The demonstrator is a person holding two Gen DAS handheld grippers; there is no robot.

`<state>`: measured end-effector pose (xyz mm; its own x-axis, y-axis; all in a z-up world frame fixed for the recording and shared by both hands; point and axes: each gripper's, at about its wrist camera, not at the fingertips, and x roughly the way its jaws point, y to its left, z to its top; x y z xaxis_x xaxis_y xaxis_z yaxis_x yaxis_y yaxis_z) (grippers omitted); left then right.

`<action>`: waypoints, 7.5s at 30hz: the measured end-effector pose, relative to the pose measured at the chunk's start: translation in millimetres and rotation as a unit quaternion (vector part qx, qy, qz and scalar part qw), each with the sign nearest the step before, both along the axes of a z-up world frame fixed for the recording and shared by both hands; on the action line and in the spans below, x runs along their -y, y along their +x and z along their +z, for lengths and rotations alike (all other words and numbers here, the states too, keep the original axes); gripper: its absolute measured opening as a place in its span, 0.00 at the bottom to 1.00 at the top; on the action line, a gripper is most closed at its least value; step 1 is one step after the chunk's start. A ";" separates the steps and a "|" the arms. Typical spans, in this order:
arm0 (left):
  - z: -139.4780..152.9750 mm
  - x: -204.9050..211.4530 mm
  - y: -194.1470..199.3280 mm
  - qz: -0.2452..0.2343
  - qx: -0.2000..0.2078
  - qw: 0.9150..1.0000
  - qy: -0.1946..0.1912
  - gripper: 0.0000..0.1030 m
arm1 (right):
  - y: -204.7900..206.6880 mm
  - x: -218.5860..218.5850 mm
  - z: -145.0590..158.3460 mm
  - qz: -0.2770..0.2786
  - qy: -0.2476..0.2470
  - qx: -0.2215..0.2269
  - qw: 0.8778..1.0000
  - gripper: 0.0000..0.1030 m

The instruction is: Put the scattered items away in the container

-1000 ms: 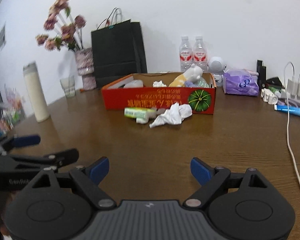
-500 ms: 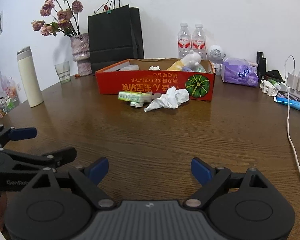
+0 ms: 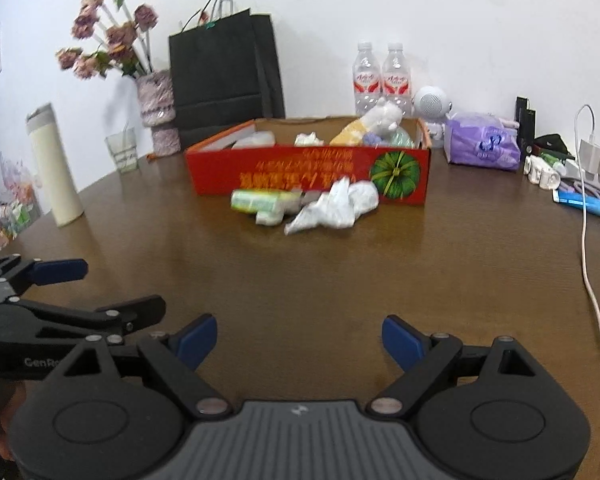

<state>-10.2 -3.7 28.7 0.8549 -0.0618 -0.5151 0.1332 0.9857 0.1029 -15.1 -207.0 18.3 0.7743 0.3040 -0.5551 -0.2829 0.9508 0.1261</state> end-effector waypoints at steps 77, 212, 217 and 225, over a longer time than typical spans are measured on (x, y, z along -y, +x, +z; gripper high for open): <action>-24.2 -13.8 -42.7 0.038 -0.046 0.998 -0.029 0.63 | 24.7 -14.5 -6.5 -0.027 -0.065 -0.030 0.997 0.12; 181.1 -5.6 169.8 0.048 -0.029 0.998 -0.024 1.00 | 219.9 -22.2 183.7 -0.054 -0.007 -0.097 0.994 0.72; 168.1 0.2 132.9 0.046 0.024 0.999 0.000 1.00 | 188.0 -19.2 171.3 -0.050 -0.002 -0.064 0.997 0.72; 131.1 4.2 55.3 0.034 0.106 0.994 -0.008 1.00 | 102.2 -15.7 140.2 -0.052 -0.006 0.027 0.998 0.72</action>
